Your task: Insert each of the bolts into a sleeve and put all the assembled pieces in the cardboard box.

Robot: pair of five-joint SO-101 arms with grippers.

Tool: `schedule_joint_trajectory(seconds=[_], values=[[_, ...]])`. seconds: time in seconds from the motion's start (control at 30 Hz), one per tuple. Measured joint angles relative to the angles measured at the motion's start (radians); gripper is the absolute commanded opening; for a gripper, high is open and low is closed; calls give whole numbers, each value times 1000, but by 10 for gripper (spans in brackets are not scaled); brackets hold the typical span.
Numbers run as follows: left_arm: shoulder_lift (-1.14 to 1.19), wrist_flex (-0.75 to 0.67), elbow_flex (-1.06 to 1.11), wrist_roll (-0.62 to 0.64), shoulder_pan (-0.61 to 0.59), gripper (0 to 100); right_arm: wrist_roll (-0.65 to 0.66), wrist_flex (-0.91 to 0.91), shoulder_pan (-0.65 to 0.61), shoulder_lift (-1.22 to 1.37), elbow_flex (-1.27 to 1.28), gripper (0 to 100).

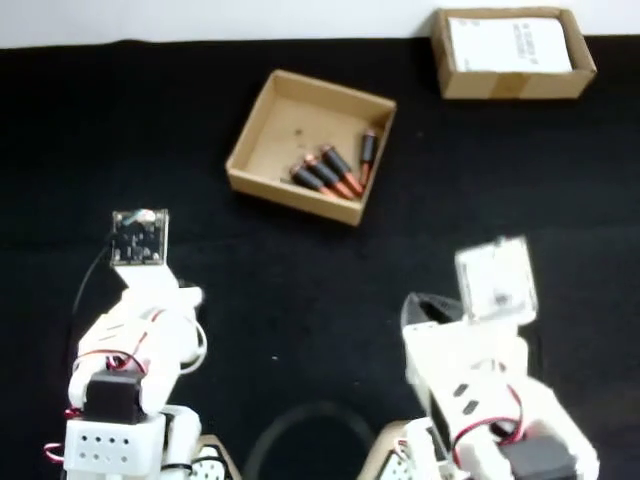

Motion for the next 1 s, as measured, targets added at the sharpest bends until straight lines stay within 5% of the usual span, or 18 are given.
schedule_joint_trajectory(seconds=[0.3,0.57,0.87,1.0], values=[[0,21,-75,0,28,9,69,-390,173,-91,502,6],[-9,293,-310,-3,28,9,69,-706,183,-91,827,6],[-9,374,-265,-3,28,8,69,-764,183,-97,930,6],[-83,259,-133,-3,25,8,61,-760,183,-97,930,6]])
